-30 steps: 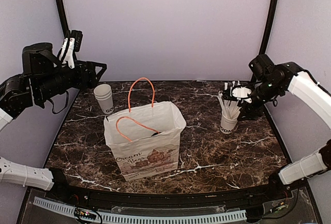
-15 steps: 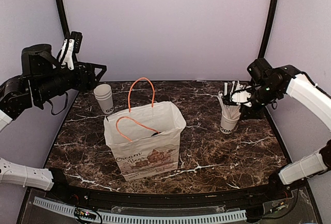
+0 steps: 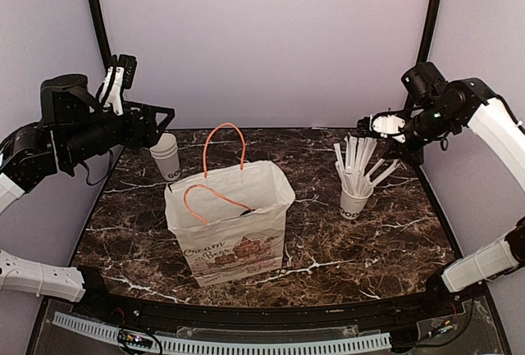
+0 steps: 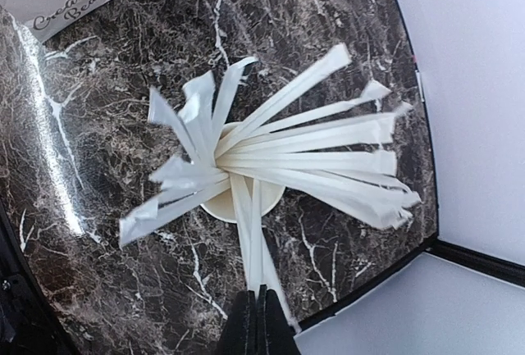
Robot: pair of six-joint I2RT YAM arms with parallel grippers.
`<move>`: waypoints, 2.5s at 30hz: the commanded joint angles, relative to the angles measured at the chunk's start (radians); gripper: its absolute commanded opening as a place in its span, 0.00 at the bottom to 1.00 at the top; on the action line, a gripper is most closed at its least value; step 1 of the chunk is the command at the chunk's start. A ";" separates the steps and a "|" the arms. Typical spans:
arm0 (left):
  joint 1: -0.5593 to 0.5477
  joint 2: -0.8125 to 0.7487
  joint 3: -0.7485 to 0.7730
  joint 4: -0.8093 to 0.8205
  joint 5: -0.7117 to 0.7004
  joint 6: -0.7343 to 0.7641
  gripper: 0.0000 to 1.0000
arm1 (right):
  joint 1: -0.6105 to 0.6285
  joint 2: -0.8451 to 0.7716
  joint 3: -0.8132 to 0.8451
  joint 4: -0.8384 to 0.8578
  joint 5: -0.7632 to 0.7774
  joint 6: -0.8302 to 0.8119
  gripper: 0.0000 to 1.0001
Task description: Pack the takeout coffee
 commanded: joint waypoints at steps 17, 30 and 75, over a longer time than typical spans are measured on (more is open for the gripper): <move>0.021 0.035 0.009 0.078 0.062 0.060 0.79 | 0.055 -0.002 0.500 -0.175 0.189 0.011 0.00; 0.024 -0.014 0.004 0.041 0.026 0.051 0.79 | 0.085 -0.126 0.369 0.151 -0.186 -0.019 0.00; 0.042 -0.104 -0.155 0.046 -0.048 0.089 0.87 | 0.569 0.468 0.814 -0.004 -0.216 0.138 0.84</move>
